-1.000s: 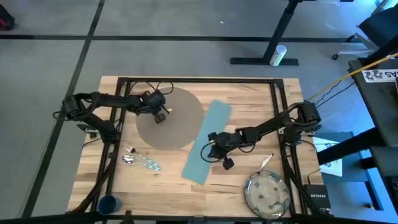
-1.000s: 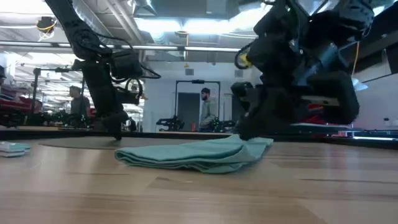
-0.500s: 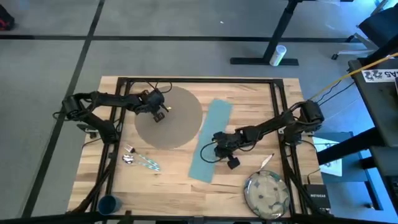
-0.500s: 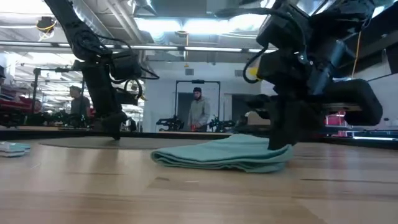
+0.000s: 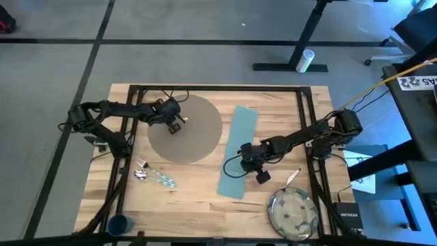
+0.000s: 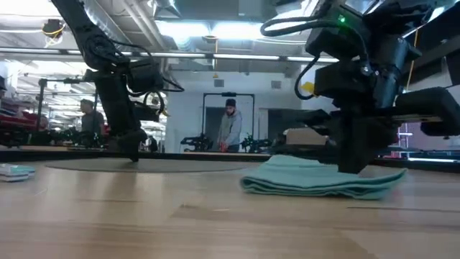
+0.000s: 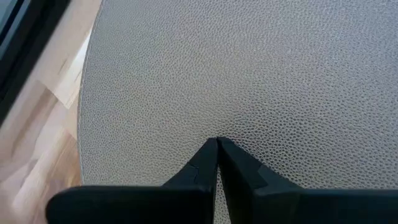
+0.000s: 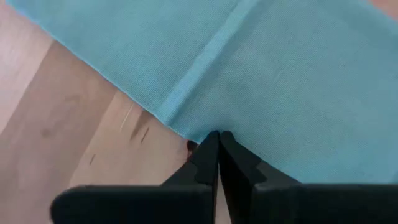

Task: Set table place
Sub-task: Fold the blue table napkin

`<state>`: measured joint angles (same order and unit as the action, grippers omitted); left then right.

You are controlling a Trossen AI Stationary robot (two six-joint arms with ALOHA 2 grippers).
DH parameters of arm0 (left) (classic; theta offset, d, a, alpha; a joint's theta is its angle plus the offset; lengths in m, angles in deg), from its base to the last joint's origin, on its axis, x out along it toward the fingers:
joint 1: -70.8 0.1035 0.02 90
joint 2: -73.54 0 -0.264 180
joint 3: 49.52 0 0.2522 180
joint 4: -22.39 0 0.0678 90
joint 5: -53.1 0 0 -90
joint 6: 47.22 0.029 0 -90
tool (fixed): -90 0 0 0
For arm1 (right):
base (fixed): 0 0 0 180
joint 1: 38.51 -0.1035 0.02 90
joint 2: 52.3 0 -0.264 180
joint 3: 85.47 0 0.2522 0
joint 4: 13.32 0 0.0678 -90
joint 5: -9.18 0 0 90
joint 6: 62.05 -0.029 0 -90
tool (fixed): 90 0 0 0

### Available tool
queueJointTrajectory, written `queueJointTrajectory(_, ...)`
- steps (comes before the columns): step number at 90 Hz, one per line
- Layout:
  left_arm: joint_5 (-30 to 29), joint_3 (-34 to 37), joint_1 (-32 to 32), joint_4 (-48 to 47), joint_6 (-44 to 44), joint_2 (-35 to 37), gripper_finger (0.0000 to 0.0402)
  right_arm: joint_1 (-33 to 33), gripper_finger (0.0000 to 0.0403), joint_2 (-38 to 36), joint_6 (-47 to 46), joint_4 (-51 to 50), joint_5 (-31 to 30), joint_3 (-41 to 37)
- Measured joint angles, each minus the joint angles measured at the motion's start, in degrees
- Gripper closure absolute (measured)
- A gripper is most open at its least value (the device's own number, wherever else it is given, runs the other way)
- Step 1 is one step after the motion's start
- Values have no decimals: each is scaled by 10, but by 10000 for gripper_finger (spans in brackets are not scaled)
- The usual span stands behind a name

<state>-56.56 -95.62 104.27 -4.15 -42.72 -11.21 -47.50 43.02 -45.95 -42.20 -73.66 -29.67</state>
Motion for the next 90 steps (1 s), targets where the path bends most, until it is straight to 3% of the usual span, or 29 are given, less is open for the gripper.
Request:
queueJointTrajectory(35, -1, 0, 0, -2, 4, 0, 401, -9, 403, -17, 7, -28, -7, -1)
queueJointTrajectory(52, -2, 0, -1, -1, 4, 0, 401, -46, 403, -61, 19, -52, -56, -5)
queueJointTrajectory(74, -30, 1, -27, 7, -6, -1, 401, -111, 402, -115, 1, -69, -175, -3)
queueJointTrajectory(90, -77, 2, -78, 11, -9, -1, 401, -179, 385, -116, -41, -50, -176, 10)
